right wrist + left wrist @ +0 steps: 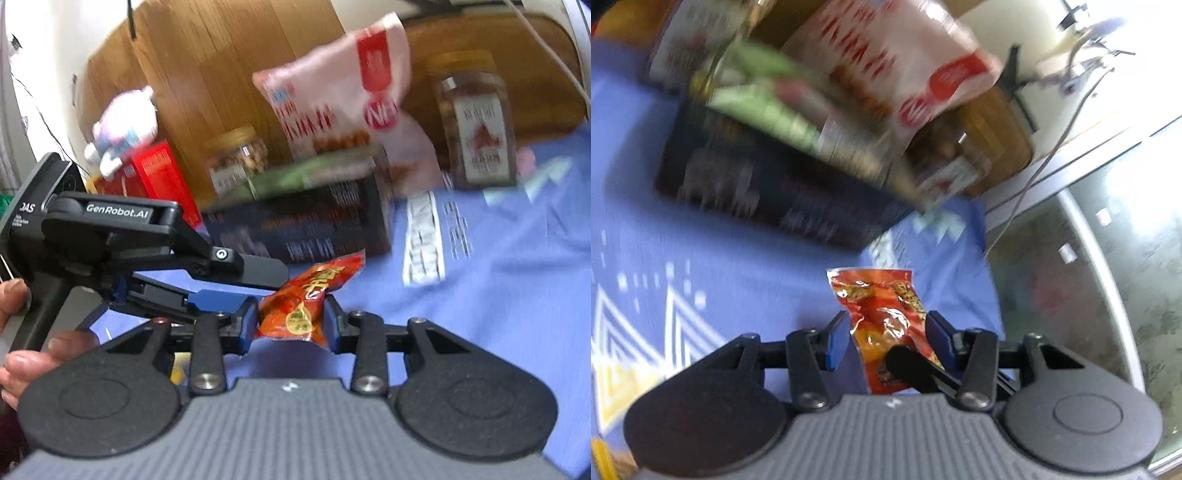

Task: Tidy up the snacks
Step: 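Lower the orange pack into the tin box and open the left tool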

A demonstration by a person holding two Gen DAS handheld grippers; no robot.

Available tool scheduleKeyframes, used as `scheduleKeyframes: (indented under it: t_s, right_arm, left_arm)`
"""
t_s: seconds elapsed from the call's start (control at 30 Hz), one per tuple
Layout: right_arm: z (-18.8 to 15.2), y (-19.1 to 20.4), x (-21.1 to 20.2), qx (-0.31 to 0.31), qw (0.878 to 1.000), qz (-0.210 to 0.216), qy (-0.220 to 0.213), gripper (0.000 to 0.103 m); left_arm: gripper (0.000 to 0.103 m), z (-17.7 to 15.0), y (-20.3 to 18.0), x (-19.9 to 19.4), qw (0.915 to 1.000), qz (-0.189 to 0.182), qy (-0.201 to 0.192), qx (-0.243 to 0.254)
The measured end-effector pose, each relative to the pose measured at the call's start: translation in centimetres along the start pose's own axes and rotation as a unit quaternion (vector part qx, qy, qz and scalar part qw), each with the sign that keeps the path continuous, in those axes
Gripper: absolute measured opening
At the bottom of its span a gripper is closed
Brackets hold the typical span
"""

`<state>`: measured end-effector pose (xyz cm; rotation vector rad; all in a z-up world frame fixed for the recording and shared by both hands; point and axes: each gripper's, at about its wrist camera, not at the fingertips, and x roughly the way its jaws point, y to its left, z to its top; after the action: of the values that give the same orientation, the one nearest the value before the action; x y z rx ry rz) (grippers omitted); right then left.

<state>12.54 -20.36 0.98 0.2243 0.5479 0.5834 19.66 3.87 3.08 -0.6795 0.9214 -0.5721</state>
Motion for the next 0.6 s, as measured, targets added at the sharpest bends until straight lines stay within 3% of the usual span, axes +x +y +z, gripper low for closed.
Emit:
scheduleKeyframes:
  t_s: [0.3,0.5,0.6]
  right_arm:
    - [6.6,1.6,4.5,-0.068,0.996,0.027,-0.044,0.040]
    - [8.3,0.7,9.4,-0.078,0.996,0.023,-0.026,0.041]
    - [8.2,0.1,11.7,-0.088,0.996,0.012,-0.011,0.048]
  left_arm:
    - [0.044,6.4,-1.2,-2.6,0.9960,0.024,-0.075,0.041]
    - [0.044,10.1,0.9,-0.6,0.9954,0.050,-0.076,0.030]
    - [0.044,11.3,2.4,0.7,0.9953,0.063,-0.071,0.022]
